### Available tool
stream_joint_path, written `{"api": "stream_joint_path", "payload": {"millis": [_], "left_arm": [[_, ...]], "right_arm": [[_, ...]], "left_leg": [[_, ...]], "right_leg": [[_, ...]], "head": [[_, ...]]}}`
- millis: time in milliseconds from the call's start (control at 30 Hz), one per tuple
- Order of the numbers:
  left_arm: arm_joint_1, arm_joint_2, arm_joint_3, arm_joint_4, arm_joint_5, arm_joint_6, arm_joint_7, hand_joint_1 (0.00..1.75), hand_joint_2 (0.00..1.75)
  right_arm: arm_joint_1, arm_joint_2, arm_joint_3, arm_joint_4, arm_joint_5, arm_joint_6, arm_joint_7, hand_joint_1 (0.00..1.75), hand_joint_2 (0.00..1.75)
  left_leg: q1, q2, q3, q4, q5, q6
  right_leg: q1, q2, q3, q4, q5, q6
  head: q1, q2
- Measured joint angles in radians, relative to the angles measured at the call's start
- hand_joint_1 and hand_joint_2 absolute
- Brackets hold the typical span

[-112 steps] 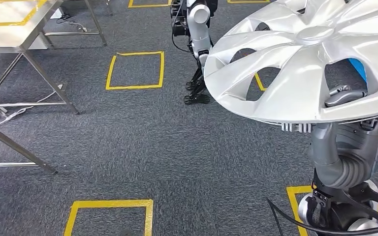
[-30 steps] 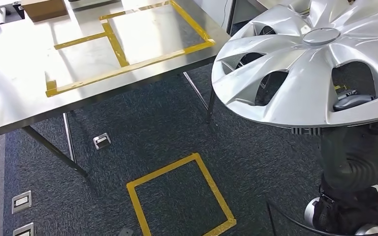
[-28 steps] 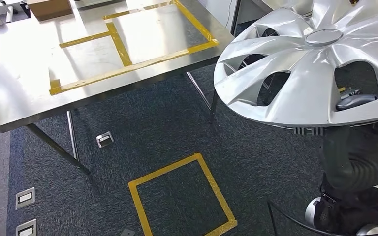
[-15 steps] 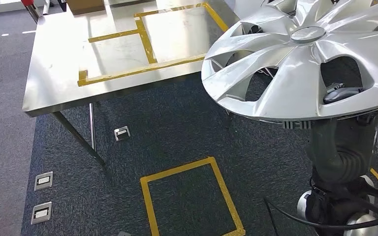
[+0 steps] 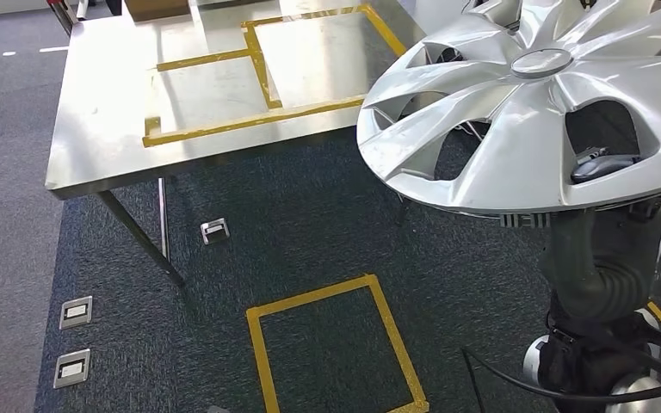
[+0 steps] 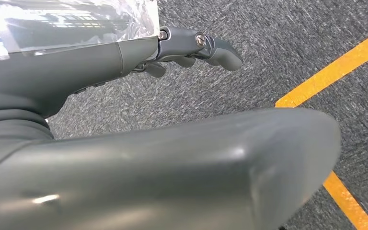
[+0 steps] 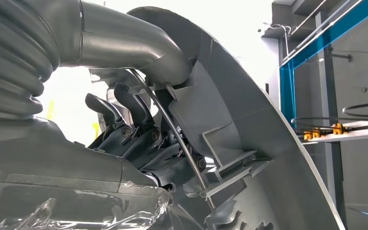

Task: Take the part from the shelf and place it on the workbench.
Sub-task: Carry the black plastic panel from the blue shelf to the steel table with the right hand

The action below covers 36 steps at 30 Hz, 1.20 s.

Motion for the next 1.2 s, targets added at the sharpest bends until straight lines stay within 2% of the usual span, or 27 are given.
{"api": "stream_joint_path", "payload": {"millis": [533,600,667,700,767,800,833,867,900,933,967,1000,1033,1067,1100,1133,1200], "left_arm": [[0.001,0.000,0.000,0.000,0.000,-0.002,0.012,0.00,1.75],[0.001,0.001,0.000,0.000,0.000,-0.003,0.014,0.00,1.75],[0.002,0.000,0.000,0.000,0.000,-0.003,0.014,0.00,1.75],[0.001,0.000,0.000,0.000,0.000,-0.003,0.014,0.00,1.75],[-0.001,-0.001,0.000,0.000,0.000,-0.003,0.014,0.00,1.75],[-0.001,-0.002,0.000,0.000,0.000,-0.003,0.014,0.00,1.75],[-0.001,-0.002,0.000,0.000,0.000,-0.003,0.014,0.00,1.75],[0.000,-0.002,0.000,0.000,0.000,-0.003,0.014,0.00,1.75],[0.000,-0.002,0.000,0.000,0.000,-0.003,0.014,0.00,1.75],[0.000,-0.003,0.000,0.000,-0.001,-0.003,0.014,0.00,1.75],[-0.001,-0.001,0.000,0.000,-0.001,-0.003,0.014,0.00,1.75],[-0.002,-0.001,0.000,0.000,-0.001,-0.004,0.015,0.00,1.75],[-0.002,0.000,0.000,0.000,-0.001,-0.004,0.015,0.00,1.75],[-0.001,0.001,0.000,0.001,-0.001,-0.004,0.015,0.00,1.75],[0.000,0.000,0.000,0.000,-0.001,-0.004,0.015,0.00,1.75],[0.002,0.000,0.000,0.000,-0.001,-0.003,0.015,0.00,1.75],[0.003,0.001,0.000,0.000,-0.001,-0.003,0.015,0.00,1.75]], "right_arm": [[0.000,0.000,0.000,0.004,0.013,0.000,-0.003,1.75,1.75],[-0.001,0.000,0.000,0.004,0.017,0.000,-0.003,1.75,1.75],[-0.003,0.000,0.000,0.004,0.023,0.000,-0.002,1.75,1.75],[-0.004,0.000,-0.001,0.004,0.024,0.000,-0.002,1.75,1.75],[-0.003,0.000,-0.001,0.005,0.025,0.000,-0.002,1.75,1.75],[-0.002,0.000,-0.001,0.006,0.025,0.000,-0.002,1.75,1.75],[-0.001,0.000,0.000,0.007,0.026,0.000,-0.002,1.75,1.75],[0.000,0.000,0.000,0.007,0.026,0.000,-0.002,1.75,1.75],[0.000,0.000,0.000,0.008,0.026,0.000,-0.001,1.75,1.75],[0.000,0.000,0.000,0.008,0.026,0.000,-0.001,1.75,1.75],[0.000,0.000,0.001,0.009,0.026,0.000,0.000,1.75,1.75],[0.001,0.001,0.001,0.010,0.027,0.000,0.000,1.75,1.75],[0.002,0.001,0.001,0.011,0.027,0.000,0.000,1.75,1.75],[0.004,0.002,0.002,0.012,0.027,0.000,0.000,1.75,1.75],[0.005,0.002,0.002,0.011,0.027,0.000,0.001,1.75,1.75],[0.006,0.002,0.002,0.012,0.027,0.000,0.001,1.75,1.75],[0.005,0.003,0.001,0.012,0.027,0.000,0.001,1.75,1.75]], "left_leg": [[0.002,0.000,0.001,0.000,0.001,0.000],[-0.001,-0.001,0.004,-0.007,0.001,0.010],[0.004,-0.002,0.023,-0.038,0.014,0.022],[0.008,-0.003,0.033,-0.055,0.022,0.026],[0.014,-0.009,0.040,-0.067,0.028,0.027],[0.015,-0.015,0.040,-0.066,0.028,0.026],[0.017,-0.023,0.040,-0.065,0.026,0.022],[0.020,-0.032,0.040,-0.062,0.024,0.017],[0.026,-0.044,0.040,-0.055,0.021,0.010],[0.033,-0.055,0.038,-0.045,0.015,0.000],[0.037,-0.067,0.032,-0.033,0.008,-0.012],[0.040,-0.079,0.025,-0.019,0.003,-0.023],[0.041,-0.089,0.017,-0.008,-0.001,-0.033],[0.040,-0.097,0.010,-0.004,-0.001,-0.040],[0.042,-0.104,0.007,-0.002,0.000,-0.045],[0.043,-0.106,0.004,-0.003,0.000,-0.049],[0.040,-0.074,-0.014,0.035,-0.023,-0.052]], "right_leg": [[0.002,0.000,0.000,0.002,-0.001,0.001],[0.000,-0.003,0.005,-0.008,0.004,0.007],[-0.003,0.016,0.012,-0.011,-0.001,0.013],[-0.004,0.036,0.003,0.013,-0.018,0.013],[-0.007,0.069,-0.051,0.122,-0.075,0.015],[-0.010,0.074,-0.085,0.186,-0.100,0.018],[-0.013,0.075,-0.109,0.227,-0.108,0.022],[-0.017,0.075,-0.116,0.235,-0.097,0.027],[-0.022,0.077,-0.103,0.203,-0.067,0.033],[-0.029,0.085,-0.074,0.141,-0.029,0.040],[-0.035,0.107,-0.045,0.084,-0.007,0.049],[-0.039,0.123,-0.026,0.042,0.006,0.048],[-0.041,0.135,-0.019,0.025,0.005,0.043],[-0.039,0.139,-0.021,0.030,-0.005,0.032],[-0.038,0.127,-0.025,0.035,-0.006,0.016],[-0.037,0.117,-0.026,0.039,-0.008,0.007],[-0.033,0.096,-0.022,0.041,-0.010,-0.010]], "head": [[0.000,0.000],[-0.002,0.000],[-0.004,0.000],[-0.003,0.000],[0.006,0.000],[0.010,0.000],[0.013,0.000],[0.014,0.000],[0.014,0.000],[0.015,0.000],[0.019,0.000],[0.026,0.000],[0.029,0.000],[0.030,0.000],[0.025,0.000],[0.017,0.000],[0.002,0.000]]}}
